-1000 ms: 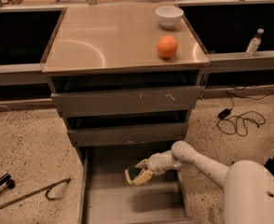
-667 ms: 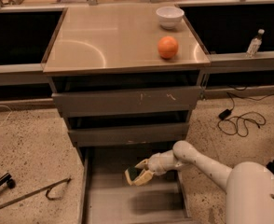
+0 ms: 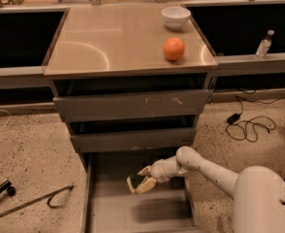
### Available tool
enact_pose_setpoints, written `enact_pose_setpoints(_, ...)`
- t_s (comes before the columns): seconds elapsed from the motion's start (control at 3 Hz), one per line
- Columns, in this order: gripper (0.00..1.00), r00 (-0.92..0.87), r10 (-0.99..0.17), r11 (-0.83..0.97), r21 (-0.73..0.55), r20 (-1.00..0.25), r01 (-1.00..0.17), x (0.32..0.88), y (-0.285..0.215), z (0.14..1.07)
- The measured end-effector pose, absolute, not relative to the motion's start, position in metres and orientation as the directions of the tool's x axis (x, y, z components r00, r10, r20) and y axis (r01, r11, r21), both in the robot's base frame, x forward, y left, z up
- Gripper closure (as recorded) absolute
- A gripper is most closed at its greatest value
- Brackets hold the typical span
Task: Pick sponge from bottom drawer and place on counter
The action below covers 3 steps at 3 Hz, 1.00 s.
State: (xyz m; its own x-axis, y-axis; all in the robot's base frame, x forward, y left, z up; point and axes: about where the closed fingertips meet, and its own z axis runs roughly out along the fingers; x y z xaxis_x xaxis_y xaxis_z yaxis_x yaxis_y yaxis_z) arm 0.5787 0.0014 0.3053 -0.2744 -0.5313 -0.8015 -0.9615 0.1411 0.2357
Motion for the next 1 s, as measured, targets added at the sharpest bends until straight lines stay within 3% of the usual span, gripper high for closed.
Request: enact_pose_setpoints(1.0,1.00,0.097,-0.361,-0.159,-0.041,-0.928,-0.986,0.546,0.056,0.541)
